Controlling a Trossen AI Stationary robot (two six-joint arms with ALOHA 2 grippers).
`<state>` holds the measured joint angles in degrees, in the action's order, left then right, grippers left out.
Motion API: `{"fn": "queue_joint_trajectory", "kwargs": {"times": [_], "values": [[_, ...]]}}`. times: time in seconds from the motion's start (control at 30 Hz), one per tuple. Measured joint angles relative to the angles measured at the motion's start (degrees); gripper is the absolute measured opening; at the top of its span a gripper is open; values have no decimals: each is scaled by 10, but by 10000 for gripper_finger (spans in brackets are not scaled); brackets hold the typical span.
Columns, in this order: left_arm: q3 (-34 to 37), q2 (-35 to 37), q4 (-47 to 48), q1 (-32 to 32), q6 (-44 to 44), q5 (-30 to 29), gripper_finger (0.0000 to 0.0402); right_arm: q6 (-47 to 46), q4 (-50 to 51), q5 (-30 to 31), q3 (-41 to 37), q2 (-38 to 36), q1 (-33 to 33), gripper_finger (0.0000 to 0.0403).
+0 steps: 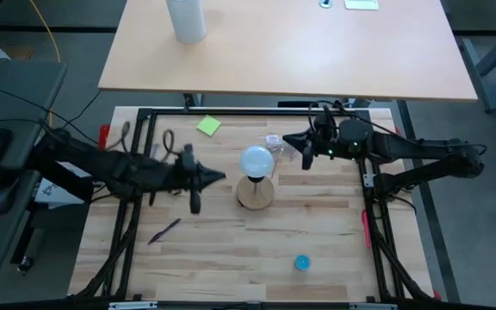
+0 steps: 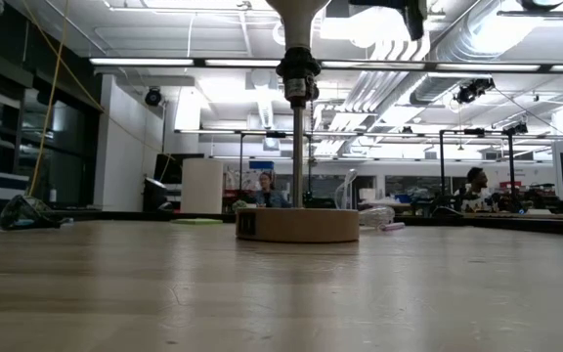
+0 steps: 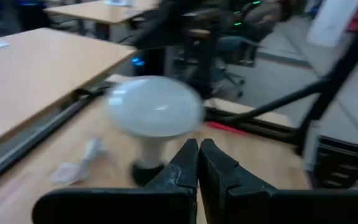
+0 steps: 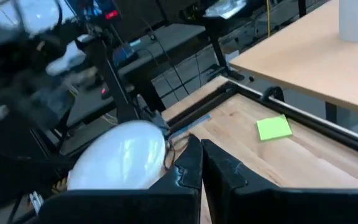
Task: Screw lightbulb
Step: Insert the lightbulb into the lamp
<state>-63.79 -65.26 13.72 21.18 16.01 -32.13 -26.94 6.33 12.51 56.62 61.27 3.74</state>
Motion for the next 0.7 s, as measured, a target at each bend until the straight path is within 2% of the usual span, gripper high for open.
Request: {"fn": "queue_joint_trajectory", "kwargs": {"times": [0.13, 0.3, 0.4, 0.7], "values": [[0, -57, -68, 16, -22, 1, 0, -1, -53, -32, 0, 34, 31, 0], [1, -121, -167, -1, -42, 0, 0, -13, -128, -96, 0, 91, 63, 0], [1, -143, -210, -12, -46, 0, 0, -17, -159, -108, 0, 115, 65, 0], [1, -143, -213, -25, -61, -24, 0, -31, -174, -128, 0, 133, 33, 0]]}}
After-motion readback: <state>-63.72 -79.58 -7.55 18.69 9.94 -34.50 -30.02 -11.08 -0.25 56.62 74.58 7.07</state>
